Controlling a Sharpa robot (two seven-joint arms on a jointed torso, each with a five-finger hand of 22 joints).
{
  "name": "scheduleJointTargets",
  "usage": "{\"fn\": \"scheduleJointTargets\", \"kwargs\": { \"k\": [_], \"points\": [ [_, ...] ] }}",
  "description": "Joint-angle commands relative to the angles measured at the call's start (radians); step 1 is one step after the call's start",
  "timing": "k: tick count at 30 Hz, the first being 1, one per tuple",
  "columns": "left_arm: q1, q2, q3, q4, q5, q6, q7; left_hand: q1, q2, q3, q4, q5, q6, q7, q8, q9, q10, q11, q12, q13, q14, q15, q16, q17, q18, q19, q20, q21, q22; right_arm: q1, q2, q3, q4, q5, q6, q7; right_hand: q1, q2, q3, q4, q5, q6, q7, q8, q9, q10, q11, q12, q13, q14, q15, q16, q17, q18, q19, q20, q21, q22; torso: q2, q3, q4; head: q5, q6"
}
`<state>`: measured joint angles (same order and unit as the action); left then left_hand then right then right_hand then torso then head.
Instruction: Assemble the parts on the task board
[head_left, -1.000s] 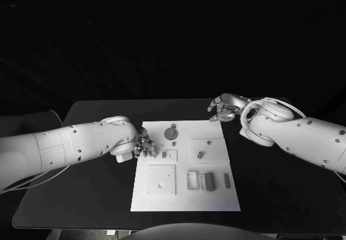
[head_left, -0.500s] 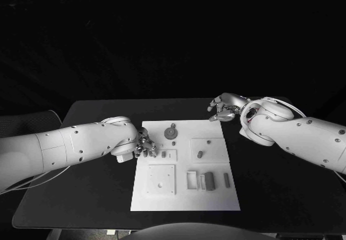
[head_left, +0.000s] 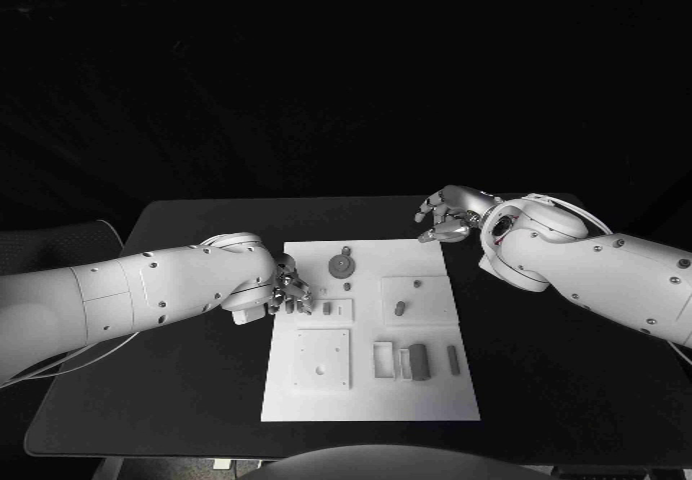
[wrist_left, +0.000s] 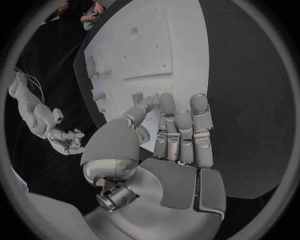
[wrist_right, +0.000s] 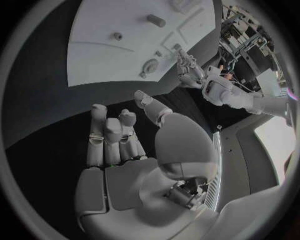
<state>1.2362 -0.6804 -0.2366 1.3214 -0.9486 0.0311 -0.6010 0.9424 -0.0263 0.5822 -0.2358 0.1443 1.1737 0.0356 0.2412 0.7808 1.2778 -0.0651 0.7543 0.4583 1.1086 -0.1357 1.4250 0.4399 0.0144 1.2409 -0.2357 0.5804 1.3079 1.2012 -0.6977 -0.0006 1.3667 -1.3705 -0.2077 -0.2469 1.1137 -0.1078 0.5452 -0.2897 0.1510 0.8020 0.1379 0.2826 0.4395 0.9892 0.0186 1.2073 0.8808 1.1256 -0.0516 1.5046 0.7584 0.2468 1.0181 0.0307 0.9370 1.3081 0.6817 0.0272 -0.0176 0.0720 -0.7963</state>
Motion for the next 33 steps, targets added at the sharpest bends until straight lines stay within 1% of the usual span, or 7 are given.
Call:
{"fn": "scheduleJointTargets", "kwargs": {
  "k": [1,10,17,23,30,31,33],
  "points": [
    [0.000,0.000,0.000,-0.003,-0.017,0.009,-0.010,0.014,0.008,0.022,-0.012,0.002,0.003,0.000,0.053,0.001,0.008,-0.003,0.004,0.001,0.025,-0.036,0.006,0.001,0.011,0.019,-0.025,0.004,0.023,-0.001,0.000,0.001,0.001,-0.009,0.012,0.001,0.005,-0.005,-0.002,0.000,0.001,0.036,0.031,-0.005,-0.001,-0.054,0.038,0.003,-0.002,-0.005,0.002,-0.001,-0.002,0.015,-0.008,0.001,-0.005,0.017,0.000,-0.0003,0.0004,0.000,0.000],
    [0.000,0.008,0.000,-0.009,-0.017,0.006,-0.008,0.013,0.008,0.022,-0.012,0.002,0.001,0.000,0.055,-0.001,0.007,-0.003,0.005,0.001,0.025,-0.036,0.006,0.001,0.011,0.018,-0.025,0.005,0.023,-0.001,0.000,0.001,0.002,-0.009,0.012,0.002,0.005,-0.005,-0.002,0.000,0.001,0.036,0.031,-0.005,-0.001,-0.054,0.038,0.003,-0.002,-0.005,0.002,-0.001,-0.002,0.015,-0.008,0.001,-0.005,0.017,0.000,-0.0001,0.0001,0.000,-0.001],
    [-0.005,0.016,0.000,-0.012,-0.017,0.010,-0.008,0.012,0.007,0.023,-0.011,0.002,0.000,0.000,0.057,-0.002,0.005,-0.003,0.005,0.001,0.024,-0.036,0.006,0.002,0.011,0.017,-0.025,0.005,0.023,-0.001,0.000,0.001,0.002,-0.009,0.011,0.002,0.005,-0.005,-0.002,0.000,0.001,0.036,0.031,-0.005,-0.001,-0.054,0.038,0.004,-0.002,-0.006,0.002,-0.001,-0.002,0.015,-0.008,0.001,-0.005,0.017,0.000,0.0005,-0.0003,0.000,-0.003],
    [-0.006,0.017,0.000,-0.012,-0.017,0.022,-0.007,0.009,-0.001,0.021,-0.010,-0.003,-0.003,0.000,0.061,-0.005,0.003,-0.003,0.007,0.001,0.022,-0.035,0.006,0.002,0.010,0.015,-0.025,0.007,0.022,-0.001,-0.001,0.001,0.002,-0.009,0.011,0.002,0.005,-0.005,-0.002,0.000,0.001,0.036,0.031,-0.005,-0.002,-0.054,0.038,0.004,-0.002,-0.006,0.002,-0.001,-0.002,0.015,-0.008,0.001,-0.005,0.017,0.000,0.0008,-0.0006,0.000,-0.005],
    [-0.007,0.018,0.000,-0.011,-0.018,0.029,-0.008,-0.002,-0.028,0.011,-0.001,-0.016,-0.008,0.000,0.075,-0.014,0.001,-0.003,0.012,0.002,0.019,-0.036,0.009,0.004,0.009,0.012,-0.026,0.013,0.022,-0.001,-0.002,0.001,0.002,-0.009,0.011,0.002,0.004,-0.005,-0.002,0.000,0.001,0.036,0.031,-0.005,-0.002,-0.054,0.038,0.004,-0.002,-0.006,0.002,-0.001,-0.002,0.015,-0.008,0.001,-0.005,0.017,0.000,0.0005,0.0000,-0.003,-0.006],
    [-0.007,0.018,0.000,-0.011,-0.018,0.028,-0.008,-0.005,-0.034,0.010,0.004,-0.017,-0.009,0.000,0.077,-0.016,0.000,-0.003,0.013,0.002,0.019,-0.036,0.009,0.004,0.009,0.011,-0.027,0.014,0.022,-0.001,-0.002,0.001,0.002,-0.009,0.011,0.002,0.004,-0.005,-0.002,0.000,0.001,0.036,0.031,-0.005,-0.002,-0.054,0.038,0.004,-0.002,-0.006,0.002,-0.001,-0.002,0.015,-0.008,0.001,-0.005,0.017,0.000,0.0004,0.0000,-0.003,-0.006],
    [-0.007,0.018,0.000,-0.012,-0.018,0.026,-0.007,-0.022,-0.055,0.002,0.025,-0.026,-0.012,0.000,0.085,-0.022,-0.002,-0.003,0.015,0.001,0.018,-0.036,0.010,0.005,0.010,0.009,-0.028,0.015,0.021,-0.001,-0.002,0.001,0.002,-0.009,0.011,0.002,0.004,-0.005,-0.002,0.000,0.001,0.036,0.031,-0.005,-0.002,-0.054,0.038,0.004,-0.002,-0.006,0.002,-0.001,-0.002,0.015,-0.008,0.001,-0.005,0.017,0.000,0.0003,0.0000,-0.003,-0.006]
  ]
}}
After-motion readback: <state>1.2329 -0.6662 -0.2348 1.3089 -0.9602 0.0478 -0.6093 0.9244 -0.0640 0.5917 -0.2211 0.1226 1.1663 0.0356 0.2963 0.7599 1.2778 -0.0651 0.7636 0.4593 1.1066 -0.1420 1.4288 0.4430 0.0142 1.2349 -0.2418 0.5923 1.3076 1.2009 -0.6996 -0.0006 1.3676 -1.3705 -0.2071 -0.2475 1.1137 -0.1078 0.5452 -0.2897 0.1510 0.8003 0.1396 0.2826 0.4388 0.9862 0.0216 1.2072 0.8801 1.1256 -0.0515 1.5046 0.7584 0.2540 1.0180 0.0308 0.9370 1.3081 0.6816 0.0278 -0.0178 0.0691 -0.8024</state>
